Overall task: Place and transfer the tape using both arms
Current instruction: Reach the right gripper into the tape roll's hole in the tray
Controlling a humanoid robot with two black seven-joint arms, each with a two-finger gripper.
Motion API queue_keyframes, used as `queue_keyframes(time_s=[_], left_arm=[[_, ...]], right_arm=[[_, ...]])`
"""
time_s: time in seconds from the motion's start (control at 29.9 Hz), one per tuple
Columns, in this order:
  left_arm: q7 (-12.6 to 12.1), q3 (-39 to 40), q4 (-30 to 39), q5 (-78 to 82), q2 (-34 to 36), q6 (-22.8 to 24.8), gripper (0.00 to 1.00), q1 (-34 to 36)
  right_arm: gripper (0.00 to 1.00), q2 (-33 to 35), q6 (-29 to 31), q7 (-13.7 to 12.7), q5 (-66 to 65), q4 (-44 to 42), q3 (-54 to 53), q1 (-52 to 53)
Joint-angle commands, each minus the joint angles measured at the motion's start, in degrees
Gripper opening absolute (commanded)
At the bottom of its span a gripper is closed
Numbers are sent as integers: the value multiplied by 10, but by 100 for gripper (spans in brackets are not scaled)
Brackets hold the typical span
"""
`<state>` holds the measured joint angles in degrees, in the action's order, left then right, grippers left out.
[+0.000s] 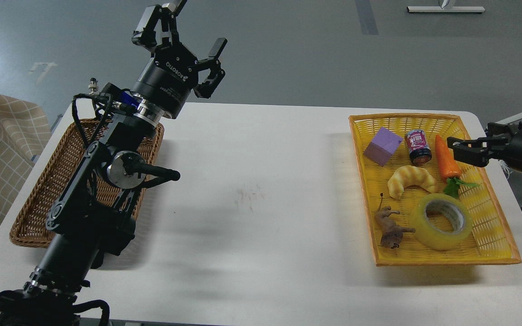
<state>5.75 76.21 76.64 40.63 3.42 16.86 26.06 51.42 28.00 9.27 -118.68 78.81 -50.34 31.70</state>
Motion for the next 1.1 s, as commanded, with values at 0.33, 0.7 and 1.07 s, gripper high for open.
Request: queue_keyframes(time_s=[0.33,0.7,1.07], left_arm=[[0,-1,0,1,0,0,98,-2],[1,0,0,1,0,0,98,-4],[1,0,-1,1,1,0,98,-4]], right_arm=[[94,13,0,0,-23,-24,126,-8],[82,4,0,0,-35,-31,137,-8],[65,-11,0,-2,-35,-51,138,-6]])
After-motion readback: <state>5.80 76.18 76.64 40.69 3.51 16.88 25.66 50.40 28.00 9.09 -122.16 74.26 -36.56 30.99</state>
